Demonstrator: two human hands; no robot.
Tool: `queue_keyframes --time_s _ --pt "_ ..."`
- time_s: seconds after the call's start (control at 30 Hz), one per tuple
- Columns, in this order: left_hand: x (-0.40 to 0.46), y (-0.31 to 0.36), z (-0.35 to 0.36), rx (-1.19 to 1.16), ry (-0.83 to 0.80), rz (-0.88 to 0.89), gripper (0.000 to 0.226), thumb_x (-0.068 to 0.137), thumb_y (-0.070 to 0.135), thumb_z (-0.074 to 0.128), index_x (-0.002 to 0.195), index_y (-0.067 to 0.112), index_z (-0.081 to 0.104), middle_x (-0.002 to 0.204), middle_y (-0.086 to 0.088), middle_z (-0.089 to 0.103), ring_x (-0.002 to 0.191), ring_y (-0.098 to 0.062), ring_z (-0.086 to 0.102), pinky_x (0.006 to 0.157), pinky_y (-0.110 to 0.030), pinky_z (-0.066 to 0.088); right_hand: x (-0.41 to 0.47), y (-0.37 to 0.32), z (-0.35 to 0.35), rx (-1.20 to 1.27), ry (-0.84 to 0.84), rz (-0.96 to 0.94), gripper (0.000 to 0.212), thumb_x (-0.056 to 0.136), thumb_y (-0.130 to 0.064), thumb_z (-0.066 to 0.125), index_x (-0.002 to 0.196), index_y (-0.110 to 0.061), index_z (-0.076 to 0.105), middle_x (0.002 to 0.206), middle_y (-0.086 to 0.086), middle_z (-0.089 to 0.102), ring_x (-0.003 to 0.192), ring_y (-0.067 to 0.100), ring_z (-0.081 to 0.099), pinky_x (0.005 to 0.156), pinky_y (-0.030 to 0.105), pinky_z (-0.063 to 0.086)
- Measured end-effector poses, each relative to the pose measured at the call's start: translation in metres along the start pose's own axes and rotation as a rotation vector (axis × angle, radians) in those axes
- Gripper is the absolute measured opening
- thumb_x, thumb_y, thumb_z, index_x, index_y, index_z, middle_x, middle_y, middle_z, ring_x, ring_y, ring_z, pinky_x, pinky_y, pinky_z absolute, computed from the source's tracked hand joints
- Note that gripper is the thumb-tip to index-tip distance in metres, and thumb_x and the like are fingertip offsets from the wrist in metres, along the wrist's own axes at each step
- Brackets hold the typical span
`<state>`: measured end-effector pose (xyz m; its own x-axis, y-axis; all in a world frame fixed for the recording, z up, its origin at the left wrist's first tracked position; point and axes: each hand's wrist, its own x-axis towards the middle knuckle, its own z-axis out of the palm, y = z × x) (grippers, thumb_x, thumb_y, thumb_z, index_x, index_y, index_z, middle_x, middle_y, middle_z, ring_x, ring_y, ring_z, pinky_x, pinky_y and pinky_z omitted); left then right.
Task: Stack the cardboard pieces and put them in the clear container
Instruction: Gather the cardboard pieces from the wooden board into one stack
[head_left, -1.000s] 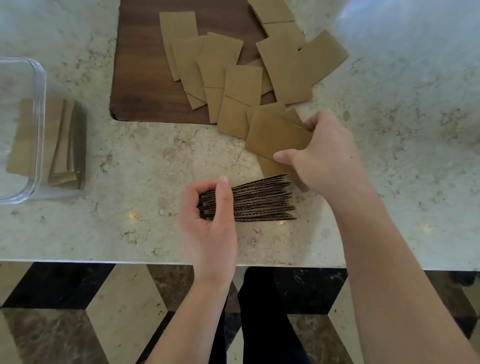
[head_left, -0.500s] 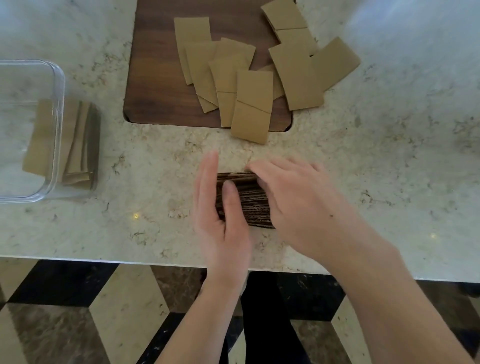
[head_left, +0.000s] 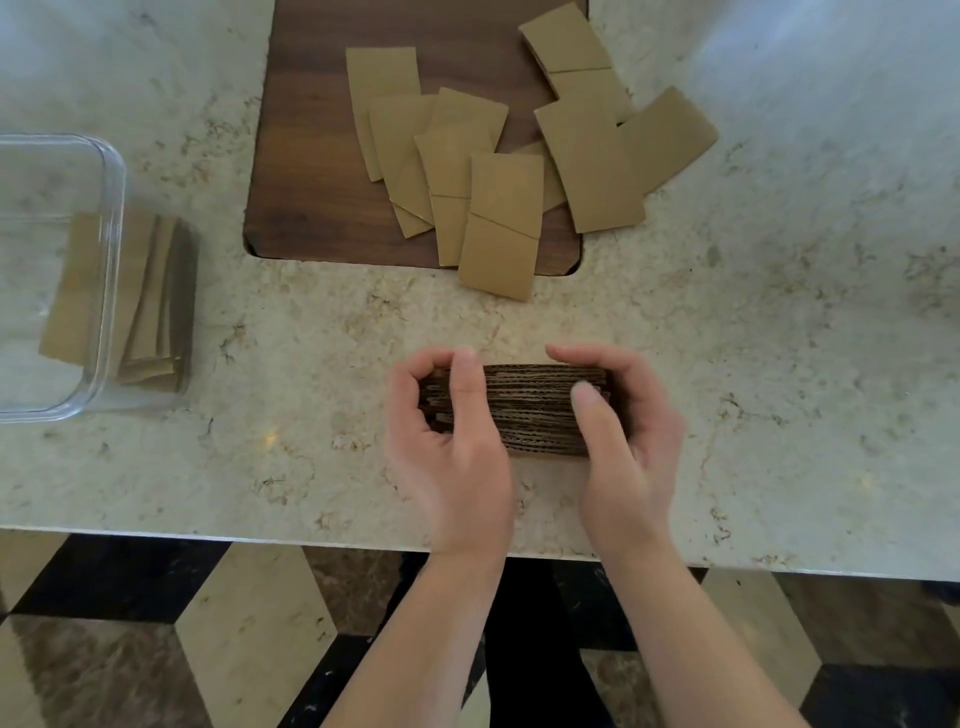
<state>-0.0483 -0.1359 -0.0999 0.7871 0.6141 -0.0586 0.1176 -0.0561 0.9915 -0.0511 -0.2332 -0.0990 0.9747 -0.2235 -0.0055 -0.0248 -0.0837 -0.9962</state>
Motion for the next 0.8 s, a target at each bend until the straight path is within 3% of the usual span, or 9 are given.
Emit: queue_keyframes --time_s 0.13,0.23,0.33,0.47,0.53,0.6,0.7,0.8 --pt "0.019 0.000 0.002 0.006 -0.010 0.071 0.012 0.103 0.025 0.060 0.095 0.034 0.063 0.088 0.013 0.070 0.081 0.000 0.064 0.072 -0.023 0.054 0.026 -0.002 0.019 0.004 0.123 -0.037 0.018 0.091 -0.007 0.053 0.093 -0.009 0.071 0.087 -0.002 0.071 0.084 0.010 0.066 0.075 0.023 0.051" --pt "0.032 -0.006 -0.001 0.039 -0.059 0.121 0.013 0.102 0.028 0.059 0.093 0.036 0.064 0.085 0.021 0.070 0.080 0.000 0.066 0.069 -0.024 0.055 0.037 0.000 0.020 -0.102 0.041 -0.022 0.016 0.093 -0.003 0.055 0.096 -0.005 0.070 0.088 0.001 0.071 0.081 0.010 0.065 0.071 0.024 0.052" --pt "0.035 -0.009 -0.002 0.067 -0.108 0.128 0.015 0.103 0.034 0.055 0.093 0.037 0.065 0.085 0.024 0.070 0.079 0.001 0.068 0.065 -0.019 0.055 0.038 -0.002 0.014 -0.187 -0.036 0.008 0.018 0.096 -0.014 0.054 0.100 -0.008 0.070 0.091 0.001 0.073 0.084 0.013 0.067 0.072 0.030 0.056" --pt "0.034 -0.007 -0.002 0.096 -0.125 0.137 0.016 0.105 0.034 0.055 0.094 0.041 0.065 0.084 0.027 0.069 0.077 0.005 0.065 0.065 -0.009 0.049 0.065 -0.014 -0.002 -0.197 -0.016 0.138 0.021 0.095 -0.027 0.059 0.112 -0.019 0.069 0.104 -0.013 0.071 0.096 -0.001 0.068 0.082 0.015 0.054" --pt "0.033 -0.006 -0.002 0.103 -0.126 0.122 0.015 0.105 0.035 0.055 0.094 0.039 0.065 0.083 0.027 0.068 0.075 0.006 0.063 0.064 -0.007 0.046 0.093 -0.017 -0.013 -0.287 0.134 0.246 0.031 0.095 -0.036 0.064 0.122 -0.021 0.063 0.109 -0.015 0.066 0.101 -0.001 0.066 0.090 0.021 0.056" --pt "0.032 -0.004 -0.001 0.103 -0.118 0.109 0.015 0.105 0.036 0.054 0.094 0.037 0.064 0.081 0.027 0.066 0.073 0.005 0.061 0.064 -0.008 0.046 0.121 -0.020 -0.019 -0.332 0.227 0.360 0.051 0.091 -0.048 0.068 0.132 -0.019 0.057 0.117 -0.009 0.062 0.111 0.013 0.065 0.099 0.040 0.057" --pt "0.033 -0.004 -0.002 0.117 -0.117 0.119 0.015 0.105 0.035 0.054 0.093 0.037 0.063 0.080 0.028 0.065 0.073 0.005 0.060 0.065 -0.009 0.045 0.152 -0.023 -0.005 -0.499 0.150 0.368 0.082 0.083 -0.061 0.072 0.146 -0.016 0.046 0.135 -0.003 0.056 0.125 0.018 0.056 0.109 0.044 0.048" --pt "0.033 -0.003 -0.003 0.116 -0.140 0.117 0.015 0.104 0.035 0.053 0.092 0.037 0.063 0.080 0.026 0.064 0.073 0.004 0.059 0.065 -0.011 0.045 0.172 -0.026 0.015 -0.784 0.103 0.252 0.093 0.078 -0.065 0.075 0.149 -0.012 0.044 0.147 0.007 0.051 0.137 0.027 0.045 0.113 0.047 0.041"
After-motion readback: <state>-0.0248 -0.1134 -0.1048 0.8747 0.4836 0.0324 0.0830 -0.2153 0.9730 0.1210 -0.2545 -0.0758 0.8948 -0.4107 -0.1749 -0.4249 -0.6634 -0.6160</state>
